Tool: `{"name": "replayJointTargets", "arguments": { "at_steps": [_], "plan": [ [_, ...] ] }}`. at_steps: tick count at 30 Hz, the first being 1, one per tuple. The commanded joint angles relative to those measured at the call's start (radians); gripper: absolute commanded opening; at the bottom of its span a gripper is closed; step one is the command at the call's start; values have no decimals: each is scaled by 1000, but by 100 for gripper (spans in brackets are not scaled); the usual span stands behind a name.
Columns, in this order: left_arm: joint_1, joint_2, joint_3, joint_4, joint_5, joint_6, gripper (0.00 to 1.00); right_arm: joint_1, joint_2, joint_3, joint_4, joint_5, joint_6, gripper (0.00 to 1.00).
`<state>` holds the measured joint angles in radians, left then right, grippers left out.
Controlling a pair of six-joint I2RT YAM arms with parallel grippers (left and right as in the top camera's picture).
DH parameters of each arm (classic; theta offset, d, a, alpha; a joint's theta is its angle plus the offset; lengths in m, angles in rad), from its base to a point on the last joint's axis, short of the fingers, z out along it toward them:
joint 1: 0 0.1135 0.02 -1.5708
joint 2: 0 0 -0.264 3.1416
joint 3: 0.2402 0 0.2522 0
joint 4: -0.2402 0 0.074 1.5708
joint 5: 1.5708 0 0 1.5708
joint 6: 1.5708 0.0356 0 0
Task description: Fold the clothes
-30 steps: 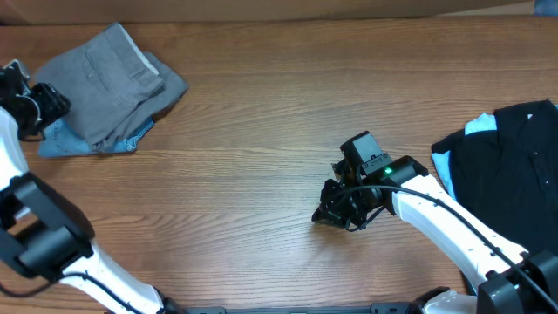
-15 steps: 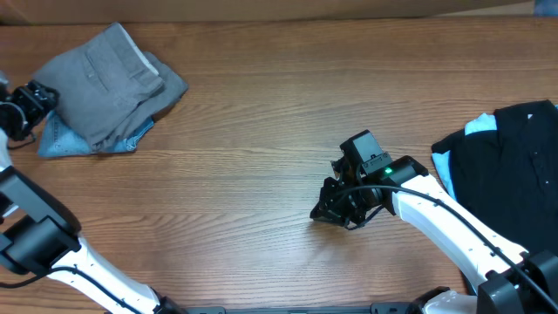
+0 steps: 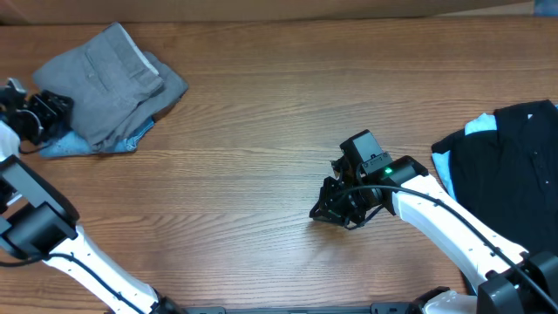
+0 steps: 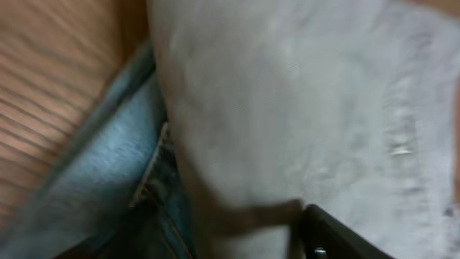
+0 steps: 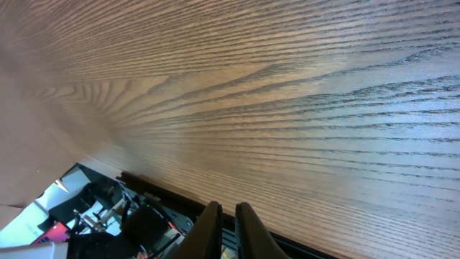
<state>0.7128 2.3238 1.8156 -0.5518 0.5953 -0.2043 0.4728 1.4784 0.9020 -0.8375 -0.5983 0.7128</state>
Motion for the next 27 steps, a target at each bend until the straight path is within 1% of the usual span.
{"name": "replayJointTargets", "arguments": {
  "at_steps": [1, 4, 5, 6, 8, 9, 11, 12, 13, 15, 16, 19, 24, 27],
  "plan": [
    [-3, 21, 16, 4, 30, -13, 71, 3, -10, 16, 5, 2, -6, 11],
    [-6, 21, 16, 19, 30, -13, 72, 3, -10, 16, 6, 2, -5, 11],
    [-7, 21, 16, 26, 30, -13, 69, 3, -10, 16, 6, 2, -5, 11],
    [-8, 21, 16, 30, 32, -13, 63, 3, -10, 16, 6, 2, -5, 11],
    [-10, 21, 16, 31, 34, -14, 48, 3, -10, 16, 6, 2, -5, 11],
    [-12, 21, 16, 34, 37, -14, 43, 3, -10, 16, 5, 2, -5, 11],
    [-17, 21, 16, 40, 38, -13, 40, 3, -10, 16, 6, -2, -4, 11],
    [-21, 21, 16, 44, 38, -13, 37, 3, -10, 16, 6, -3, -2, 11],
    [-24, 21, 16, 46, 39, -13, 32, 3, -10, 16, 6, -6, -3, 11],
    [-26, 21, 16, 49, 59, -13, 18, 3, -10, 16, 6, -6, -3, 11],
    [-26, 21, 16, 51, 66, -13, 12, 3, -10, 16, 5, -7, -3, 11],
    [-16, 17, 30, 40, 99, -13, 5, 3, -10, 16, 5, -25, -3, 11],
    [23, -32, 80, -23, 105, -61, 4, 3, -10, 16, -2, -32, -3, 11],
    [35, -92, 86, -64, 94, -65, 4, 3, -10, 16, 6, -32, -6, 11]
  ]
}}
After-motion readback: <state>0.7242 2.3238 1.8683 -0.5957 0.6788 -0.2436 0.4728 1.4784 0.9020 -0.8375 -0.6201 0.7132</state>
